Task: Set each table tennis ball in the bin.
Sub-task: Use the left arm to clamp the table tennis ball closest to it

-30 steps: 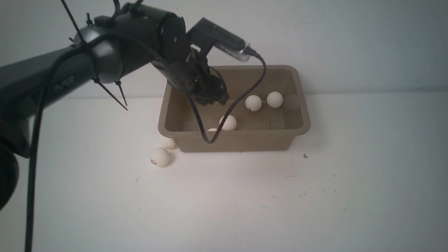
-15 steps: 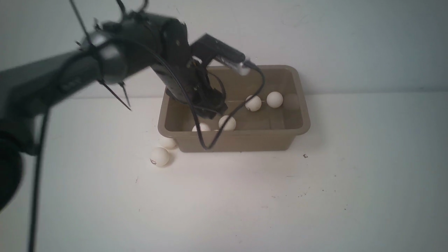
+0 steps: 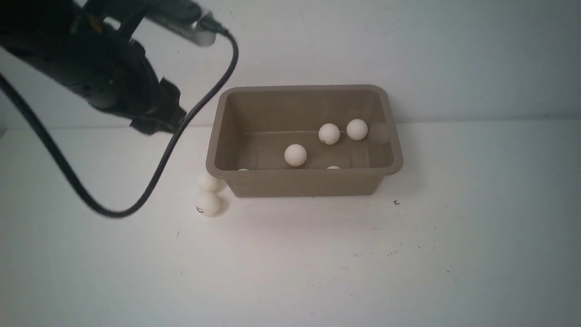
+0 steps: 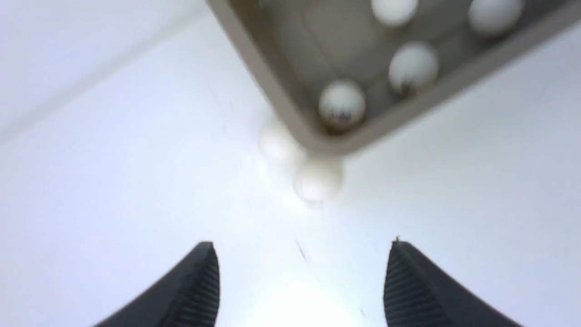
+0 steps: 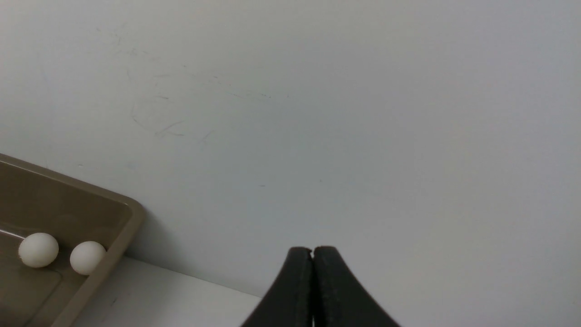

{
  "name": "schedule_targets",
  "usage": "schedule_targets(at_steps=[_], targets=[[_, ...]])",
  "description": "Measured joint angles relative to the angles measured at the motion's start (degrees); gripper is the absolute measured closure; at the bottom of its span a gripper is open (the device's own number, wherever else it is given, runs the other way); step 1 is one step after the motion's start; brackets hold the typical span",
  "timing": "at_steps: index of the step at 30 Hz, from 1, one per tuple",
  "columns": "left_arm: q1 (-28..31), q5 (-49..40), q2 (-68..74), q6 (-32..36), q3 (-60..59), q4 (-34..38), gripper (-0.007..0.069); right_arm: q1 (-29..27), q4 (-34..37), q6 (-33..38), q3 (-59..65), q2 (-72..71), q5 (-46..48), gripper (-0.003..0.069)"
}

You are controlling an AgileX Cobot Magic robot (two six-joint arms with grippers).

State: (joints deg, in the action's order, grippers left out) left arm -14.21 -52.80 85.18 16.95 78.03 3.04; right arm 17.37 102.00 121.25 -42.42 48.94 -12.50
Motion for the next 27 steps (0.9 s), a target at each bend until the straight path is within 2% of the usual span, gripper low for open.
schedule_targets(at_steps=[5, 9, 19, 27], targets=[[0.96, 8.72, -0.27, 0.31, -11.26, 2.67, 0.0187, 0.0, 0.0, 0.0, 0.0, 0.0, 0.31, 0.0676], [1.01, 16.25, 2.92, 0.44, -15.6, 4.02, 0.0187, 0.0, 0.0, 0.0, 0.0, 0.0, 0.83, 0.0676], [1.01, 24.87, 15.23, 0.44, -16.09, 4.29, 0.0187, 0.0, 0.0, -0.05, 0.0, 0.0, 1.37, 0.0676], [1.01, 29.93, 18.26, 2.85, -16.09, 7.53, 0.0187, 0.0, -0.12, -0.05, 0.0, 0.0, 3.38, 0.0676]])
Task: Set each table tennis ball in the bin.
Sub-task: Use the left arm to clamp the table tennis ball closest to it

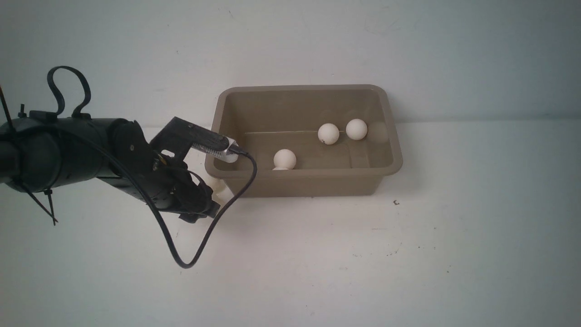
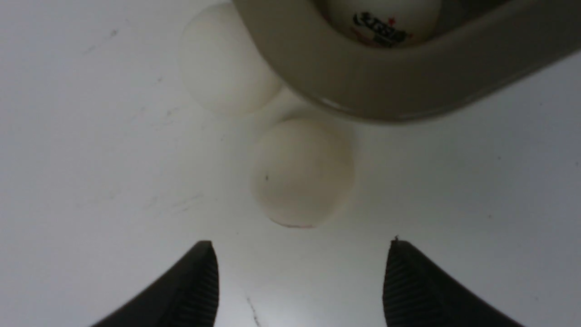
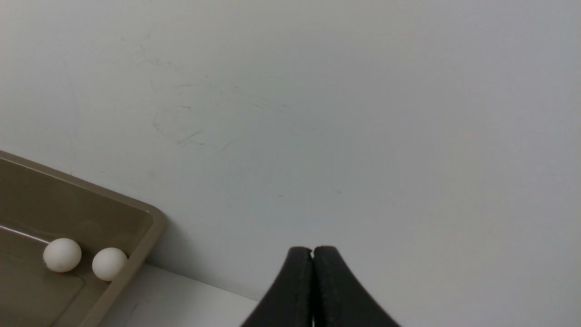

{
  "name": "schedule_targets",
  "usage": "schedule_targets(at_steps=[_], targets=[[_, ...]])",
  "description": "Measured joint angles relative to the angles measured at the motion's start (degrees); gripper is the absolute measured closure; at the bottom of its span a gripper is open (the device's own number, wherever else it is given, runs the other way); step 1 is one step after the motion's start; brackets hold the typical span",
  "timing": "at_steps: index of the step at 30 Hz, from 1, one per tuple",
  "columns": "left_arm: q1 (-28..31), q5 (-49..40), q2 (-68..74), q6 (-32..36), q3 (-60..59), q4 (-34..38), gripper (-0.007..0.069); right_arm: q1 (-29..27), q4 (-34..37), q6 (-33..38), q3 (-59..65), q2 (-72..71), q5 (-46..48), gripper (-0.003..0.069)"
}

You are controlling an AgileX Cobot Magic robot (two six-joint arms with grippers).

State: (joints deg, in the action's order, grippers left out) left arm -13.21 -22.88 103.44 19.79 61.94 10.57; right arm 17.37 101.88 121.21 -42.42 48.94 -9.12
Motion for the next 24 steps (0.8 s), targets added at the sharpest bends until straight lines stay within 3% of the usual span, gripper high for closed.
schedule_targets(at_steps=[10, 24], targets=[[0.0, 2.19, 3.13, 5.06, 1.8, 7.73, 0.0187, 0.0, -0.06, 0.0, 0.0, 0.0, 1.79, 0.0676], [0.0, 1.67, 7.33, 5.52, 5.12, 8.29, 0.0187, 0.0, -0.11, -1.45, 0.0, 0.0, 1.85, 0.0676]])
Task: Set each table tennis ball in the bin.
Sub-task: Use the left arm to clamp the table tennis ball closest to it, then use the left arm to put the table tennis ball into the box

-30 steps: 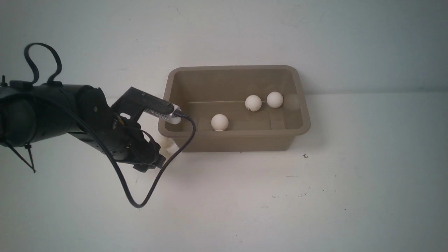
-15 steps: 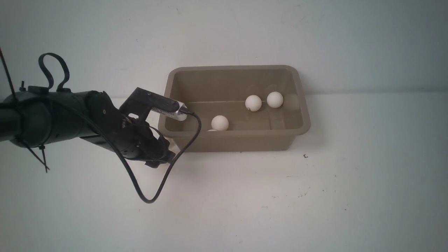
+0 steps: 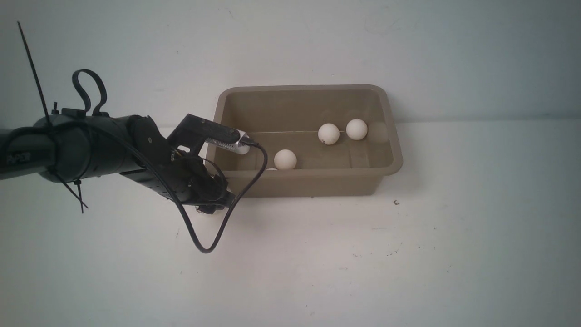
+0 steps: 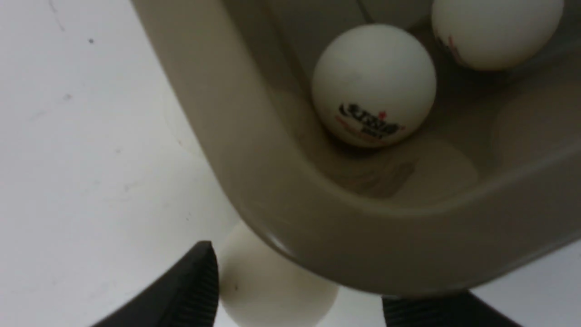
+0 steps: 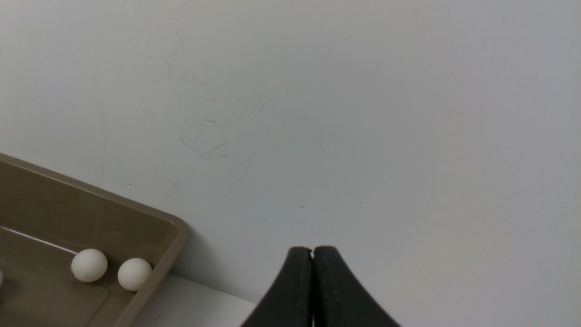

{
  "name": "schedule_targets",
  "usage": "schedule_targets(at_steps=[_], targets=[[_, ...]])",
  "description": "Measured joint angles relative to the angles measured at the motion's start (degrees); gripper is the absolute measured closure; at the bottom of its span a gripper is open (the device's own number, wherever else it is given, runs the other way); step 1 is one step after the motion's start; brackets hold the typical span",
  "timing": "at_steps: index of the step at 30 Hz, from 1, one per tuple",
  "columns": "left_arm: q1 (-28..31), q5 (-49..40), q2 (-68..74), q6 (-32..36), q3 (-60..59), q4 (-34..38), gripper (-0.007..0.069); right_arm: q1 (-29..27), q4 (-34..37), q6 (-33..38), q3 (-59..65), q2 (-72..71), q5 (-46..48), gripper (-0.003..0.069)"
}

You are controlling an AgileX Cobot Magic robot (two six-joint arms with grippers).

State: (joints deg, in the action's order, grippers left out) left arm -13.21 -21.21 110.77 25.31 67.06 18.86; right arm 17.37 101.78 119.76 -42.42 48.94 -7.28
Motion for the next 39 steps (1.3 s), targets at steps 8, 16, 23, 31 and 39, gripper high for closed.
schedule_targets(at_steps=[8, 16, 23, 31, 39], targets=[[0.0, -0.85, 1.75, -0.75, 0.0, 0.0, 0.0276, 0.0, 0.0, 0.0, 0.0, 0.0, 0.0, 0.0676], [-0.1, -9.9, -5.48, -1.77, 0.0, 0.05, 0.0275, 0.0, 0.0, 0.0, 0.0, 0.0, 0.0, 0.0676], [-1.87, -2.82, -17.86, -1.86, 0.51, 2.31, 0.0275, 0.0, 0.0, 0.0, 0.0, 0.0, 0.0, 0.0676], [-2.31, -1.2, -8.43, 0.1, 10.73, 3.82, 0.0275, 0.0, -0.14, 0.0, 0.0, 0.63, 0.0, 0.0676], [-2.84, -7.9, 2.69, 1.96, 19.45, 4.86, 0.0274, 0.0, -0.14, -1.51, 0.0, 0.63, -0.05, 0.0676]])
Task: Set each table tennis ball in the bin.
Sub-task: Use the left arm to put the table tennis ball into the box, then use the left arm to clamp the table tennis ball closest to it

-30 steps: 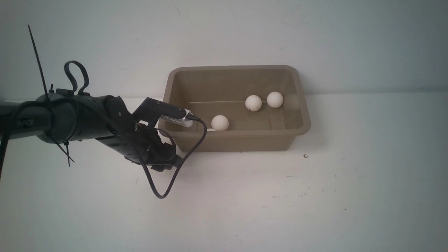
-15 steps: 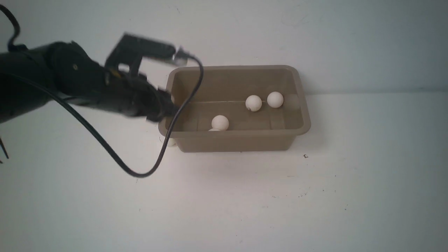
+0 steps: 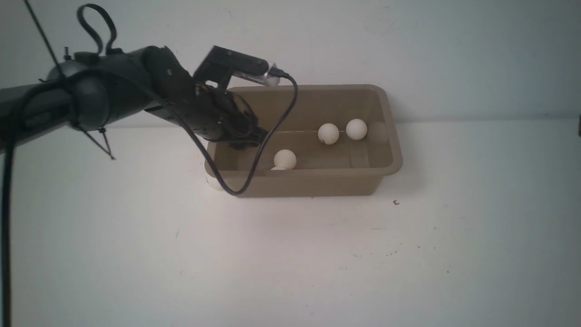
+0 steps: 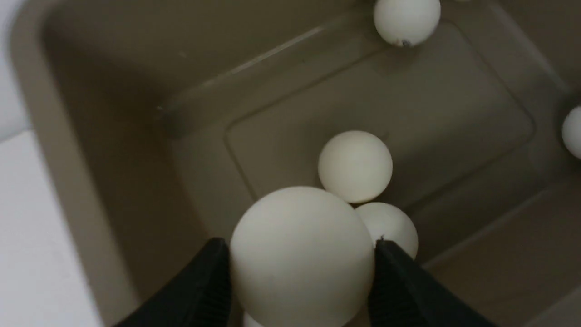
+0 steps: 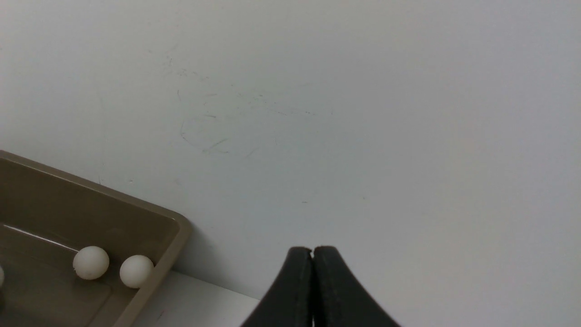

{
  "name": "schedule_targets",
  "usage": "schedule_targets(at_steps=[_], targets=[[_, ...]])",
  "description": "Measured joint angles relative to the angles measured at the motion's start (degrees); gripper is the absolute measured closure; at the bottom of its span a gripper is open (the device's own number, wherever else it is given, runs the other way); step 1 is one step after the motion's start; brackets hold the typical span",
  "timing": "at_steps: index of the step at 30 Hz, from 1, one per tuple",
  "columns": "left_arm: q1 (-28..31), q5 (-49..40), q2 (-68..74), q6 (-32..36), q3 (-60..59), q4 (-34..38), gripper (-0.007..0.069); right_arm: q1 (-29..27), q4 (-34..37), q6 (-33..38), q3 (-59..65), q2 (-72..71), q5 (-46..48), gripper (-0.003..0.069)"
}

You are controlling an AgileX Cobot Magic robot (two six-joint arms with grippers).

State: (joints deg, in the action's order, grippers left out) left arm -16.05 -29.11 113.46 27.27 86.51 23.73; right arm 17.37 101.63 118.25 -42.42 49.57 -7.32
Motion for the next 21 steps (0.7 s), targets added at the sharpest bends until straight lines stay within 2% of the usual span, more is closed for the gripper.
schedule_targets(at_steps=[6, 13, 16, 21], targets=[[-0.01, -3.34, 0.47, 1.44, 3.06, 0.71, 0.0194, 0.0, 0.0, -1.71, 0.0, 0.0, 0.0, 0.0676], [1.6, -6.02, -10.08, 6.95, 3.38, 0.53, 0.0176, 0.0, 0.0, -1.71, 0.0, 0.0, 0.0, 0.0676], [5.15, -8.88, -14.2, 10.78, 3.64, -0.06, 0.0176, 0.0, 0.0, -1.71, 0.0, 0.0, -0.23, 0.0676], [14.82, -16.0, -15.48, 16.34, 2.63, 0.47, 0.0176, 0.0, 0.0, -1.71, 0.0, 0.0, -1.25, 0.0676]])
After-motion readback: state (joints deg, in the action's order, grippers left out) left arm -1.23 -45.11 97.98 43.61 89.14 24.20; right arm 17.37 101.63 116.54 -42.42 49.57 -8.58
